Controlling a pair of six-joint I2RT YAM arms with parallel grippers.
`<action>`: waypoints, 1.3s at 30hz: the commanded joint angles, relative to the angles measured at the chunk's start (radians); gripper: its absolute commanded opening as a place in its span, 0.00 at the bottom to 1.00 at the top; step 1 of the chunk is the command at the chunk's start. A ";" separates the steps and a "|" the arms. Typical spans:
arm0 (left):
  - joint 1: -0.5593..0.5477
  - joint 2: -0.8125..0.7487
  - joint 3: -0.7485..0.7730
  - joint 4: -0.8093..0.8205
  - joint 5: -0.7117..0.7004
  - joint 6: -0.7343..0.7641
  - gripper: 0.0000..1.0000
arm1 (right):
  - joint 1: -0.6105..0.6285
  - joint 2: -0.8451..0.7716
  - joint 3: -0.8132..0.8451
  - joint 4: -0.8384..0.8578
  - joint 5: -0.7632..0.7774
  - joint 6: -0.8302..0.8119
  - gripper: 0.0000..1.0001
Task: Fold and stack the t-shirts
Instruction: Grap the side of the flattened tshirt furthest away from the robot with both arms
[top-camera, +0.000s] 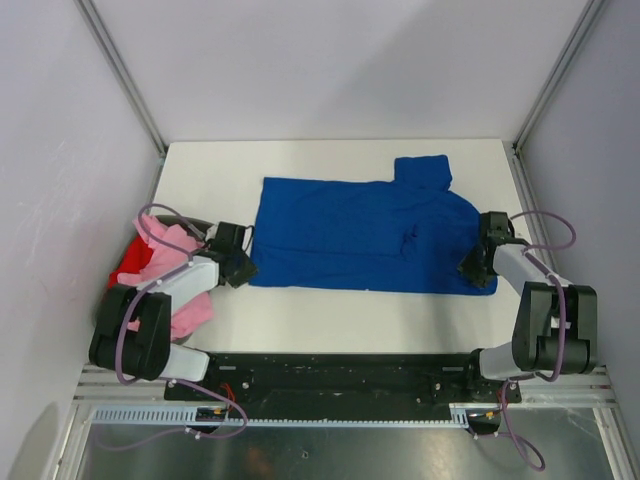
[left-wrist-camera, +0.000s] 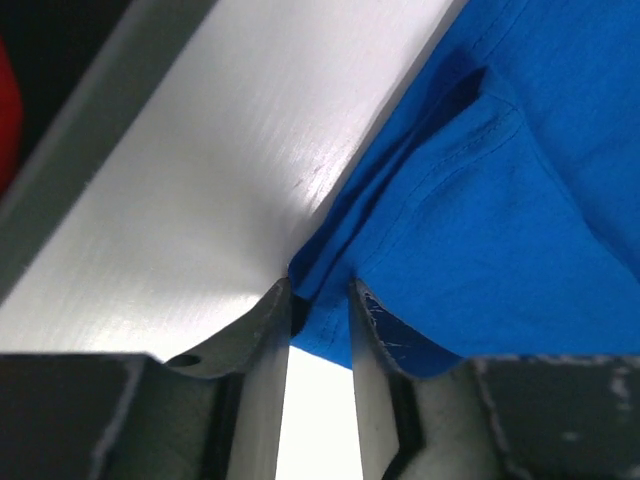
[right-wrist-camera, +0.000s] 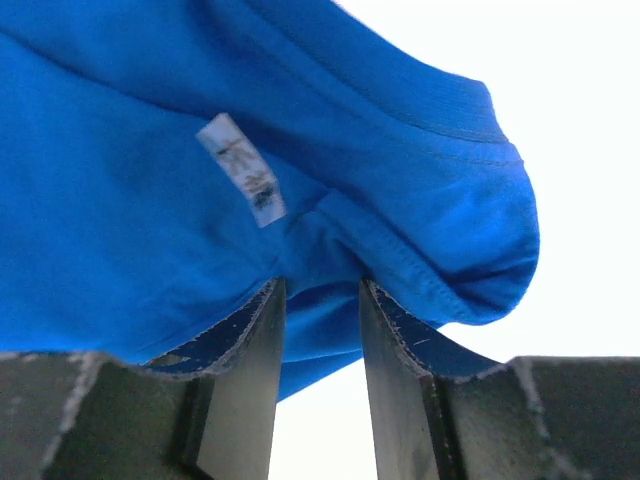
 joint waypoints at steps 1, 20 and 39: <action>-0.026 0.013 0.014 0.014 -0.029 -0.031 0.29 | -0.047 0.016 -0.049 0.036 -0.018 -0.015 0.40; -0.033 -0.287 -0.127 -0.151 -0.081 -0.129 0.08 | -0.104 -0.219 -0.208 -0.137 -0.104 0.128 0.41; -0.144 -0.348 0.216 -0.217 -0.123 0.102 0.64 | 0.059 -0.316 0.101 -0.101 -0.116 0.039 0.46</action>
